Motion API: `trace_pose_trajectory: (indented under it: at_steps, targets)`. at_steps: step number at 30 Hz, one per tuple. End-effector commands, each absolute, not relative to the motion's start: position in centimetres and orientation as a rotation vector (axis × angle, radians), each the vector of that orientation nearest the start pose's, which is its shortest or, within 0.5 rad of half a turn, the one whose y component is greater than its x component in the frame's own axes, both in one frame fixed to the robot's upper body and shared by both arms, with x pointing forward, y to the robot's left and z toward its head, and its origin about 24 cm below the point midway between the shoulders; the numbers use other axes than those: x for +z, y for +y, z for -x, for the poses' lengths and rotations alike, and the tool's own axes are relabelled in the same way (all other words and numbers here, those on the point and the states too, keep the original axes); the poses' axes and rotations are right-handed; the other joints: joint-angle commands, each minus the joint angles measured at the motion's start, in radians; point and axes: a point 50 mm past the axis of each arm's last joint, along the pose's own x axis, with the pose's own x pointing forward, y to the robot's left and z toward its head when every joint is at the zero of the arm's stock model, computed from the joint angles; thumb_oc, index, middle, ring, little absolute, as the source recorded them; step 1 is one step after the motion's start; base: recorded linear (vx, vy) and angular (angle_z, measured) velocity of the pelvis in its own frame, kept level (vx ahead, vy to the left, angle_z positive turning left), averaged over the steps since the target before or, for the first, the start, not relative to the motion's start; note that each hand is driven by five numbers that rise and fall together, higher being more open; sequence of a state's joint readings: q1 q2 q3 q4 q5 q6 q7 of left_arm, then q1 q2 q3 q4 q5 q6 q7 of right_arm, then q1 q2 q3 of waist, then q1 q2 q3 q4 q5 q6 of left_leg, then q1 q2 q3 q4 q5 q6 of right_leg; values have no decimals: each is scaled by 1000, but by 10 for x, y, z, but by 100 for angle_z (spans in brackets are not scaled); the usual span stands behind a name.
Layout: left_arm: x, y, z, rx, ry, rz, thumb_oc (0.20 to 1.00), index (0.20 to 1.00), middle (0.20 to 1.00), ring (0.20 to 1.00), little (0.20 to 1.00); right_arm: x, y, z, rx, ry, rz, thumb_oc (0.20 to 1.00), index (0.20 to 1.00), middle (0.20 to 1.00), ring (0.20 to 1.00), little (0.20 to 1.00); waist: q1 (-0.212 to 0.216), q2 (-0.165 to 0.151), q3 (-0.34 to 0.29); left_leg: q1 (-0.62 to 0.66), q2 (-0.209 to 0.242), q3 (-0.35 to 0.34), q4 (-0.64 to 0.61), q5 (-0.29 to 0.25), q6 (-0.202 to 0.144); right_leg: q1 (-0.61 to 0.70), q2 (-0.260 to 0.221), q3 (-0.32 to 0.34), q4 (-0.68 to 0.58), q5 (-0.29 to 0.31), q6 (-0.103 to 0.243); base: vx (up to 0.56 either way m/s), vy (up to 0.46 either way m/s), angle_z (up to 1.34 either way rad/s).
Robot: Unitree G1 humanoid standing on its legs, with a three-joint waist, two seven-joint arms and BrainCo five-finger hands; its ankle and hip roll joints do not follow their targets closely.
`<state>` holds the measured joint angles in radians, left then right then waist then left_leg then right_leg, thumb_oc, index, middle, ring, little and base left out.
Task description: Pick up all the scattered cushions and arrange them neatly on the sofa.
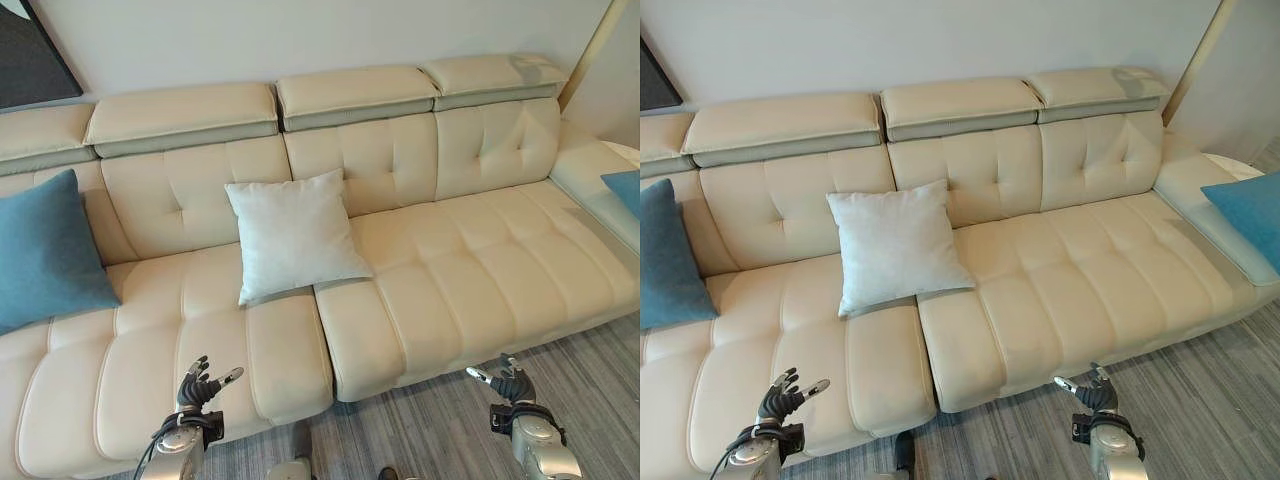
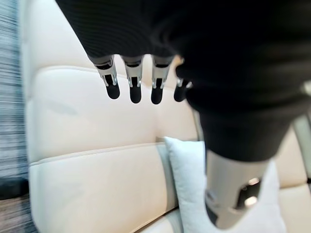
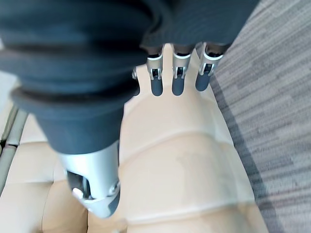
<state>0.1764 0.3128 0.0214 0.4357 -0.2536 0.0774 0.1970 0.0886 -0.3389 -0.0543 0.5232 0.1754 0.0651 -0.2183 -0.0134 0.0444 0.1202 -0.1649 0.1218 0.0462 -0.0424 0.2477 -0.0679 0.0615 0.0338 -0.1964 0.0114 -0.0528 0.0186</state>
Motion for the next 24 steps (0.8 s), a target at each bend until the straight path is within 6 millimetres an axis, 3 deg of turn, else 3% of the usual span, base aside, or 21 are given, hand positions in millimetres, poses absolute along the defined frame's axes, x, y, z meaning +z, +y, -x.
trace_pose_trajectory:
  at_steps: [1, 2, 3, 4, 5, 6, 7, 9, 12, 20, 24]
  targets:
    - [-43, 278, -198, 394, 488, -207, 1000, 1000, 1000, 1000, 1000, -36, -280, -213, -435, 441, 218, 1000, 1000, 1000, 1000, 1000, 6, -71, 63, 31, -118, 20, -45, -84, -13, 29, -21, -12, -27, -76, 24, -238, -82, 47]
    - [-42, 276, -197, 391, 480, -202, 1000, 1000, 1000, 1000, 1000, -36, -278, -213, -425, 437, 213, 1000, 1000, 1000, 1000, 1000, 2, -86, 60, 42, -122, 38, 40, -150, 14, 16, -41, -22, -34, -53, 30, -150, -48, 15]
    - [-41, 276, -197, 392, 480, -202, 1000, 1000, 1000, 1000, 1000, -36, -278, -213, -424, 437, 213, 1000, 1000, 1000, 1000, 1000, 2, -85, 58, 36, -121, 37, 45, -151, 14, 13, -40, -22, -35, -51, 30, -238, -55, -1]
    - [-45, 276, -193, 394, 493, -189, 1000, 1000, 1000, 1000, 1000, -38, -276, -212, -410, 445, 206, 1000, 1000, 1000, 1000, 1000, 2, -95, 49, 56, -128, 39, 136, -244, 36, 7, -56, -19, -40, -45, 28, -108, 1, -9]
    - [-46, 274, -191, 396, 498, -175, 1000, 1000, 1000, 1000, 1000, -38, -275, -212, -405, 449, 207, 1000, 1000, 1000, 1000, 1000, 5, -97, 45, 69, -137, 26, 173, -287, 42, 6, -60, -13, -46, -42, 28, -107, 1, -5]
    - [-46, 274, -191, 396, 498, -175, 1000, 1000, 1000, 1000, 1000, -38, -275, -212, -405, 449, 207, 1000, 1000, 1000, 1000, 1000, 5, -97, 44, 66, -137, 25, 175, -288, 43, 5, -60, -14, -47, -41, 28, -51, 42, -7]
    - [-50, 272, -188, 398, 513, -155, 1000, 1000, 1000, 1000, 1000, -41, -274, -210, -402, 461, 195, 1000, 1000, 1000, 1000, 1000, 6, -94, 37, 105, -143, 9, 220, -345, 50, 2, -60, 2, -48, -44, 28, -36, 68, 3]
    - [-52, 271, -186, 400, 522, -141, 1000, 1000, 1000, 1000, 1000, -44, -274, -207, -407, 473, 186, 1000, 1000, 1000, 1000, 1000, 1, -87, 27, 133, -137, 13, 181, -347, 53, -5, -57, 2, -46, -44, 30, -15, 67, 1]
    - [-59, 264, -180, 368, 556, -150, 1000, 1000, 1000, 1000, 1000, -50, -275, -197, -421, 503, 174, 1000, 1000, 1000, 1000, 1000, -27, -56, -7, 216, -126, 16, -36, -275, 40, -14, -41, -11, -67, -30, 39, -8, 138, -1]
    - [-62, 258, -179, 304, 580, -183, 1000, 1000, 1000, 1000, 1000, -54, -275, -188, -427, 524, 171, 1000, 1000, 1000, 1000, 1000, -59, -42, -2, 241, -140, 52, -45, -297, 57, -15, -57, 33, -65, -5, 57, -35, 137, -11]
    - [-61, 259, -181, 287, 579, -210, 1000, 1000, 1000, 1000, 1000, -50, -276, -188, -440, 501, 156, 1000, 1000, 1000, 1000, 1000, -98, -33, 13, 243, -145, 122, -45, -314, 75, -64, -68, 93, -33, 15, 78, -101, 131, -53]
